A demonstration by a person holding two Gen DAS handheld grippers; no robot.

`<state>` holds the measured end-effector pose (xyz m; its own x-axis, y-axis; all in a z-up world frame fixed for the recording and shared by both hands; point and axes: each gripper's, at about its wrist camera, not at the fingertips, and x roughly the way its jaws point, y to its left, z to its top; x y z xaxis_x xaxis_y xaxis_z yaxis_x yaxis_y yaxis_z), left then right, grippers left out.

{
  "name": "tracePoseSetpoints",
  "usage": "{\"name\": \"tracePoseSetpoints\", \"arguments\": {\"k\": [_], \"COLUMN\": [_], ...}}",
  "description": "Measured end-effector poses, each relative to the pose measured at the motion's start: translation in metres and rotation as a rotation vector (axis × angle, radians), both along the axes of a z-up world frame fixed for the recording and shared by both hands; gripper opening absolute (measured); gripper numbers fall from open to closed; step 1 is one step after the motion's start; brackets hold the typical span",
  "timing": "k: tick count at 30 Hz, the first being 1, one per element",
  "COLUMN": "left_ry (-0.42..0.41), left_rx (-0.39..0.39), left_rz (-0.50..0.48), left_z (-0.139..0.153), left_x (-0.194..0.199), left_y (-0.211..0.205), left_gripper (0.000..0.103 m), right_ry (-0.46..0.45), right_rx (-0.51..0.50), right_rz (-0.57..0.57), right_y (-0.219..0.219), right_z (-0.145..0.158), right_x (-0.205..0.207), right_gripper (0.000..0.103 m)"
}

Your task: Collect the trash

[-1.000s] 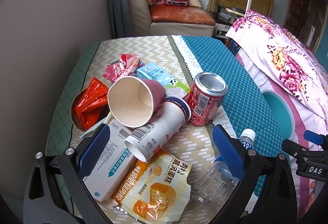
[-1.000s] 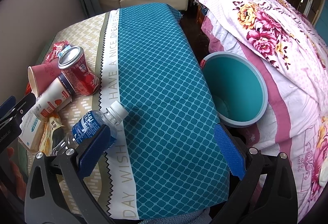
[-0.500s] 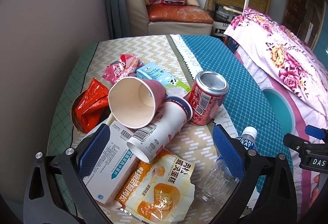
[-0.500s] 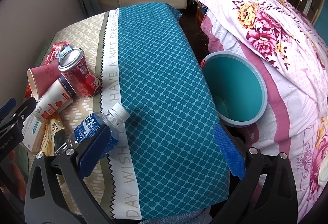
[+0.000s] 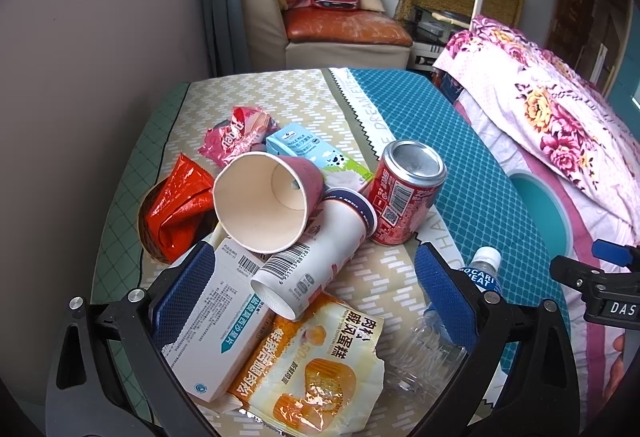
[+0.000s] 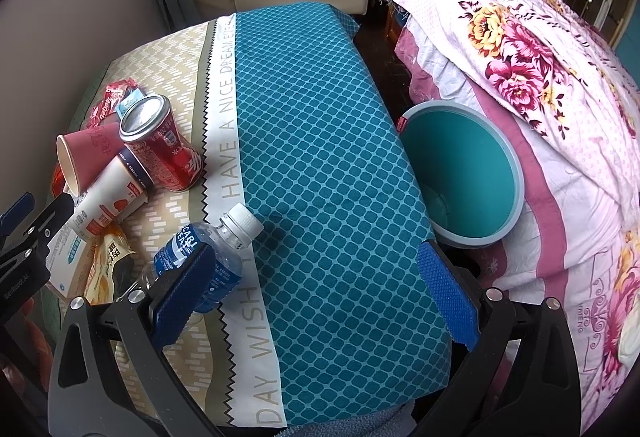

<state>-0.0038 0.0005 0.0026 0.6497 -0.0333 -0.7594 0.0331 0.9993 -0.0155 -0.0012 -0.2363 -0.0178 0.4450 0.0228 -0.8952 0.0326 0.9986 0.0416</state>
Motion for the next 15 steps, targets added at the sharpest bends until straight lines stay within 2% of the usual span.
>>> {"name": "tracePoseSetpoints", "arguments": {"k": [15], "left_ry": [0.024], "left_rx": [0.025], "left_rz": [-0.073], "left_z": [-0.006], "left_x": [-0.007], "left_y": [0.030], "left_gripper": [0.100], "right_ry": [0.081], "right_rx": [0.051], "right_rz": [0.027], "right_y": [0.023], "right_z": [-0.011], "right_x": [0.002], "right_gripper": [0.097]}}
